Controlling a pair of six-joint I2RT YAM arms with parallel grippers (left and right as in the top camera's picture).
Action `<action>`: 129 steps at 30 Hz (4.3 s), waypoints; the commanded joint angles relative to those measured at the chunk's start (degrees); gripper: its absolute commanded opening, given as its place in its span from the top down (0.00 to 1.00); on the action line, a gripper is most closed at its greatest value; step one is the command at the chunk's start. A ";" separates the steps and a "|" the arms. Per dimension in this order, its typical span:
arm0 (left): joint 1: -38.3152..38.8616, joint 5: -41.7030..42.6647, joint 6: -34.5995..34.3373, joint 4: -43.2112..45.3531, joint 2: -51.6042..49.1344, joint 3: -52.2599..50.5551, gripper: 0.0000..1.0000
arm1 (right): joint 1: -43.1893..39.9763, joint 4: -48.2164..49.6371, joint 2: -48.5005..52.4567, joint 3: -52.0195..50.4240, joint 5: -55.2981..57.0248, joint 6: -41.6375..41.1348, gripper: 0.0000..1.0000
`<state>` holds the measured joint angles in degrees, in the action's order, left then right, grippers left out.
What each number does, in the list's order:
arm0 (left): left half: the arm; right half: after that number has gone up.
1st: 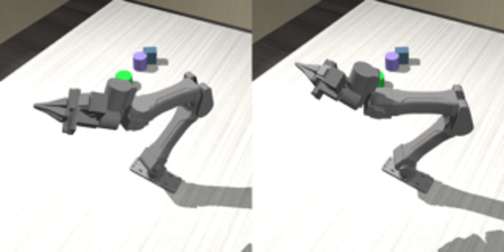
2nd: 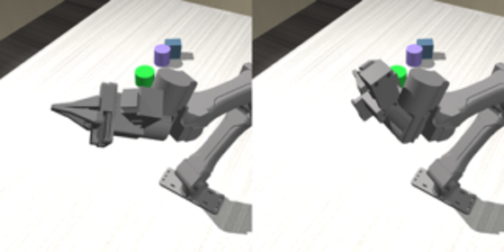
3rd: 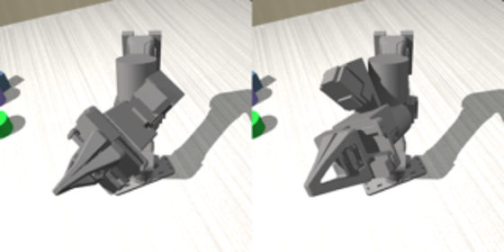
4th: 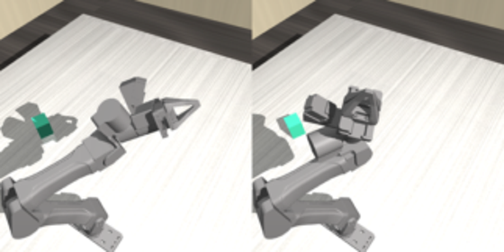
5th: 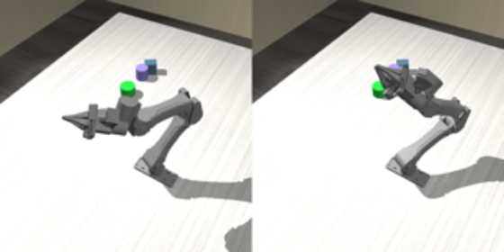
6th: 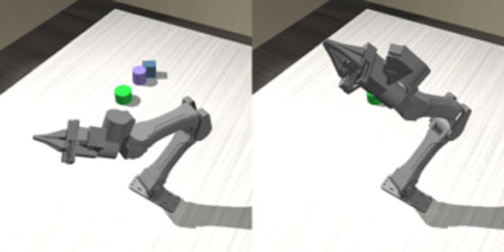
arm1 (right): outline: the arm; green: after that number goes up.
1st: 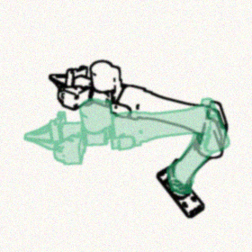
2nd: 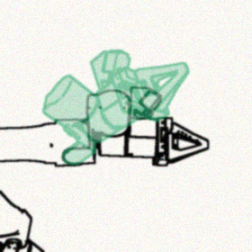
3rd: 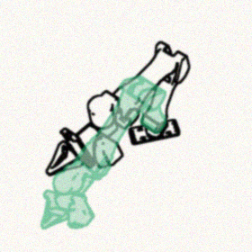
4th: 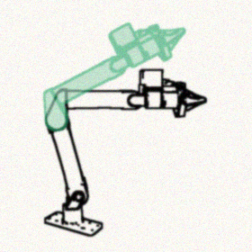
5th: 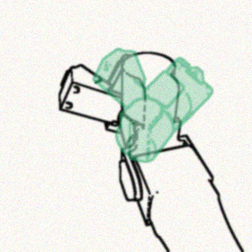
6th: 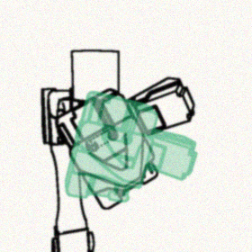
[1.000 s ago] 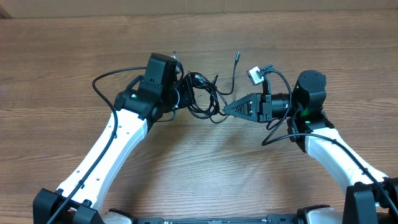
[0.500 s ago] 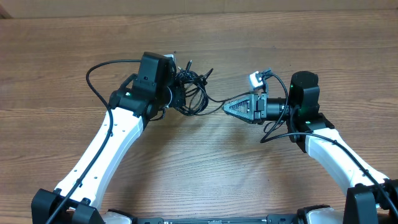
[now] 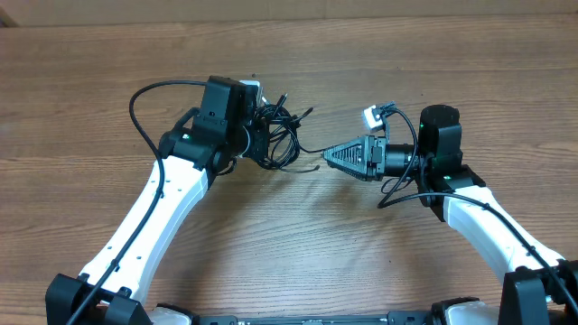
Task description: Untangle cables
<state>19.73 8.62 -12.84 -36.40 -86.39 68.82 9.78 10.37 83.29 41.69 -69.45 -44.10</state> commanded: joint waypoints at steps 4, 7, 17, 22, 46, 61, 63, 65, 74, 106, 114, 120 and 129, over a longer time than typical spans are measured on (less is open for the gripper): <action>-0.20 9.73 11.80 0.26 -0.42 -0.09 0.96 | 0.00 -0.26 -1.51 0.70 4.76 0.66 0.46; -0.20 11.74 14.73 0.22 -0.42 -0.09 0.96 | 0.00 -0.24 -1.51 0.70 5.53 0.63 0.49; -0.20 13.51 22.14 -0.02 -0.42 -0.09 0.96 | -0.07 -0.22 -1.51 0.70 5.62 1.20 0.50; -0.20 13.46 27.52 -2.12 -0.42 -0.09 0.96 | -0.11 -0.22 -1.51 0.70 5.55 7.58 0.60; -0.20 13.94 29.62 -12.09 -0.42 -0.09 0.96 | -0.11 -0.24 -1.51 0.70 5.35 37.64 0.60; 4.04 21.24 29.53 -12.66 -0.46 -0.09 0.96 | 4.28 -0.70 -1.51 0.70 2.34 55.12 0.49; 5.42 20.57 29.53 -12.13 -0.46 -0.09 0.96 | 6.05 -0.70 -1.51 0.70 2.36 55.12 0.54; 5.60 19.67 28.70 -11.37 -0.46 -0.09 0.96 | 6.88 -0.92 -1.51 0.70 2.38 55.10 0.57; 4.28 18.43 25.27 -11.08 -0.46 -0.09 0.96 | 7.08 -4.09 -1.51 0.70 2.54 55.12 0.63; 3.37 18.40 16.63 -22.40 -0.46 0.04 0.96 | 6.56 1.09 -3.89 0.70 10.95 55.08 0.53; 1.40 19.56 12.52 -25.14 -0.46 0.07 0.96 | 8.09 -4.33 -3.89 0.70 5.18 57.44 0.50; 1.42 23.50 12.68 -26.23 -0.46 0.07 0.96 | 11.08 -7.30 -3.87 0.70 5.81 64.48 0.50; 1.44 23.98 13.09 -26.97 -0.46 0.07 0.96 | 12.28 -13.18 -3.87 0.70 9.35 65.64 0.55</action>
<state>21.28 30.20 0.32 -63.29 -86.43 68.60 21.78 -2.11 80.51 41.69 -60.95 20.14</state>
